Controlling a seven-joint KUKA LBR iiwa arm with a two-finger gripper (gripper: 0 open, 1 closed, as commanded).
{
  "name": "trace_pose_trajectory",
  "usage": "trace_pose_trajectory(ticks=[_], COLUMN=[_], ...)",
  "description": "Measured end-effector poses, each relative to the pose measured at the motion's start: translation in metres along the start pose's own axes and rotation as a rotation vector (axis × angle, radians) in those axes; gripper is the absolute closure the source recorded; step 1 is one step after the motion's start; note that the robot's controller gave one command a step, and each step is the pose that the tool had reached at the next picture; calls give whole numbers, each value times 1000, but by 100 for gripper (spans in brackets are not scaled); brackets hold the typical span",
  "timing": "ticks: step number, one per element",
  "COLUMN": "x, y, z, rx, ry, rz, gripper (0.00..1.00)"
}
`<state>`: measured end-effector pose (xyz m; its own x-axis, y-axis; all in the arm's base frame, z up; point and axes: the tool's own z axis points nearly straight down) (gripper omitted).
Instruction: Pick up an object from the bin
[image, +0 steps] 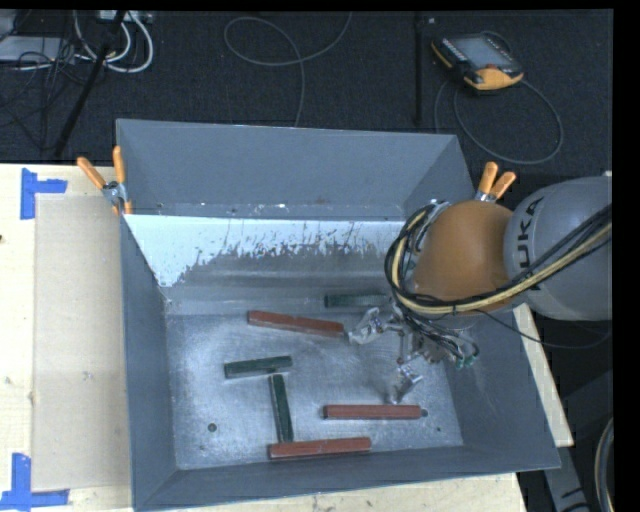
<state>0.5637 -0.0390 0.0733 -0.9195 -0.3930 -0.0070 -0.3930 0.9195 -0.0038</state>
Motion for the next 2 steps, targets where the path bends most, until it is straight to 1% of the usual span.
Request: trace_pose_trajectory(ticks=[1, 2], x=[0, 40], y=[0, 14], z=[0, -1], rx=[0, 3], ry=[0, -10], rz=[-1, -73], gripper=[0, 0])
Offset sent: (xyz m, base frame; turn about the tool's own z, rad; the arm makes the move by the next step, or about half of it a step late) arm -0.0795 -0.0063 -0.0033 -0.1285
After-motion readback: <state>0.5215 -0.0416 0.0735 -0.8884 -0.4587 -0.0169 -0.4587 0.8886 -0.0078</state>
